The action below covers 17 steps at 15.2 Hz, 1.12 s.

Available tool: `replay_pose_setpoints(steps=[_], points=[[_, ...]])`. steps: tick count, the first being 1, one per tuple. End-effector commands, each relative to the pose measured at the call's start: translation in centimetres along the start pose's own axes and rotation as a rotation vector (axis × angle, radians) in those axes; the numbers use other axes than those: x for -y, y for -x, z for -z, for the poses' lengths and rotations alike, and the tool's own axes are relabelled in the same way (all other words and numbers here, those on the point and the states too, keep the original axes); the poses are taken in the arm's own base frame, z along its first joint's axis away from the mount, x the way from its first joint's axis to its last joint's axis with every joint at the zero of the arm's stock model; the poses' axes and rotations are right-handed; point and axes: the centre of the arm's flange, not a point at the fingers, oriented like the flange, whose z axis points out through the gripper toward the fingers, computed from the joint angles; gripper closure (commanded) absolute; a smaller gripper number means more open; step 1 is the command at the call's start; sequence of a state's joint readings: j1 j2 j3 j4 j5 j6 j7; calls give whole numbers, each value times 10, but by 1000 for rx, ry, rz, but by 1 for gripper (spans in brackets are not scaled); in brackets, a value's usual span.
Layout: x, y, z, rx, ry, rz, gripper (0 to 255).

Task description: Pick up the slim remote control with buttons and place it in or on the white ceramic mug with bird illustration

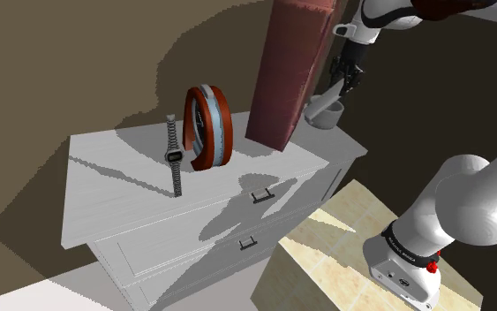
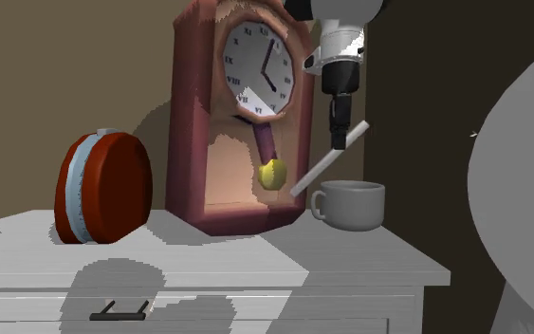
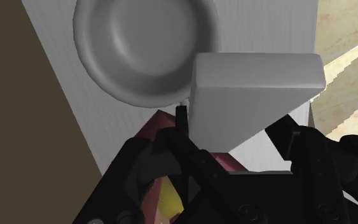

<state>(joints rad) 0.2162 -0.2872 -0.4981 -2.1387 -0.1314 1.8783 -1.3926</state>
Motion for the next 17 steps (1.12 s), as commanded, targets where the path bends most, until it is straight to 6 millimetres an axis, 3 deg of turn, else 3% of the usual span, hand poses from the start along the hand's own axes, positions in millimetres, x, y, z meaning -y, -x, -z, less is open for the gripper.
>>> replay_pose_setpoints(steps=[1, 5, 17], points=[[-18, 21, 2, 0, 4, 1, 255], [-62, 57, 5, 0, 4, 1, 255], [-63, 58, -58, 0, 4, 1, 255]])
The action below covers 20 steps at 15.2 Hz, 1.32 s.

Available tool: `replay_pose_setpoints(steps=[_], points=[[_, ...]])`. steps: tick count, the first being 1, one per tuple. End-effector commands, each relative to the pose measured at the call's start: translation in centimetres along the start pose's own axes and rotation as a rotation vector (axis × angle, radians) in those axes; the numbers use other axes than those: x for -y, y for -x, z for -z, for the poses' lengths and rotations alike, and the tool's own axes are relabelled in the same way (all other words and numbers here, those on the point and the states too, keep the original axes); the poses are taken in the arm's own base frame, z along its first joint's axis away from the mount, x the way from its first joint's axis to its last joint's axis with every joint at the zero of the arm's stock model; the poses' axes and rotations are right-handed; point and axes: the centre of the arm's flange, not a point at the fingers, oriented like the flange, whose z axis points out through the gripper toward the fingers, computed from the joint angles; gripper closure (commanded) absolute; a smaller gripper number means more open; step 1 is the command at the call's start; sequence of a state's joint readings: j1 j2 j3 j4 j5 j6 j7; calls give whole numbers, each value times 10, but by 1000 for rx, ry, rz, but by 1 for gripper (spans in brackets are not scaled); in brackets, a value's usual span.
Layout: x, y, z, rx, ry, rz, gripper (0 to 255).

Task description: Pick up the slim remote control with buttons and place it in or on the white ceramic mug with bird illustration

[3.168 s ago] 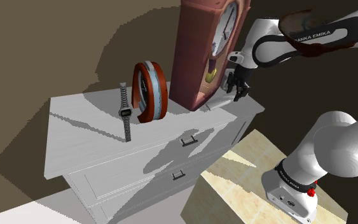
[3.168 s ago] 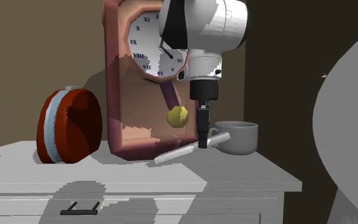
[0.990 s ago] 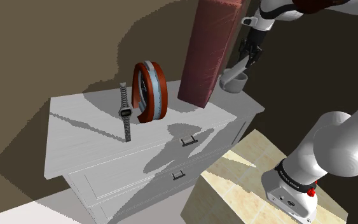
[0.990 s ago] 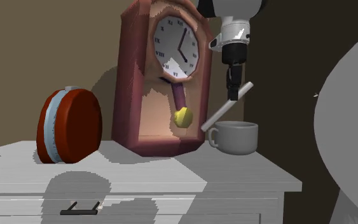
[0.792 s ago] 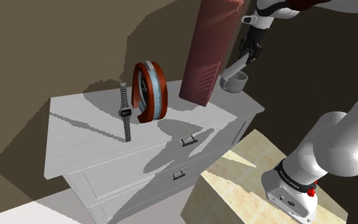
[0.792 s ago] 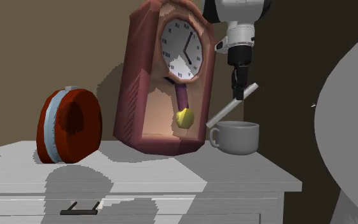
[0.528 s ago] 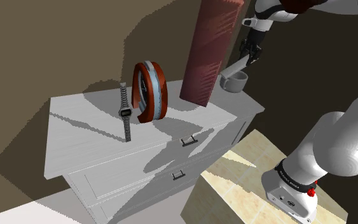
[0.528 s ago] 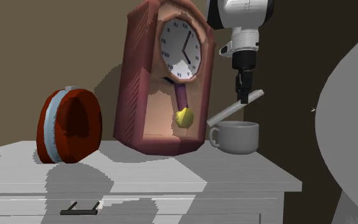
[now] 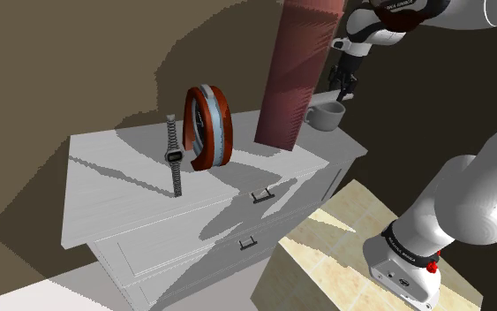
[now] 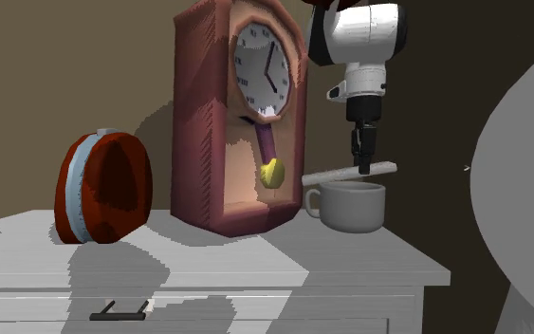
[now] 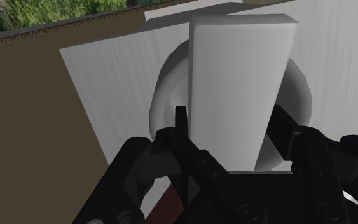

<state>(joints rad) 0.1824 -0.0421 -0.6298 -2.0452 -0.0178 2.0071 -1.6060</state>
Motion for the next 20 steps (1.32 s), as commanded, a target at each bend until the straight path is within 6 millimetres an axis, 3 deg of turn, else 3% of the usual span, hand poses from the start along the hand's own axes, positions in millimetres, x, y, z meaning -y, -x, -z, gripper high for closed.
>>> replay_pose_setpoints(steps=[1, 3, 11, 12, 17, 20], points=[[0, -3, -10, -1, 2, 2, 255], [0, -3, -20, -1, 2, 2, 255], [0, -3, -20, -1, 2, 2, 255], [0, -3, -20, -1, 2, 2, 0], [0, -3, -20, -1, 2, 2, 0], [0, -3, 20, -1, 2, 2, 0]])
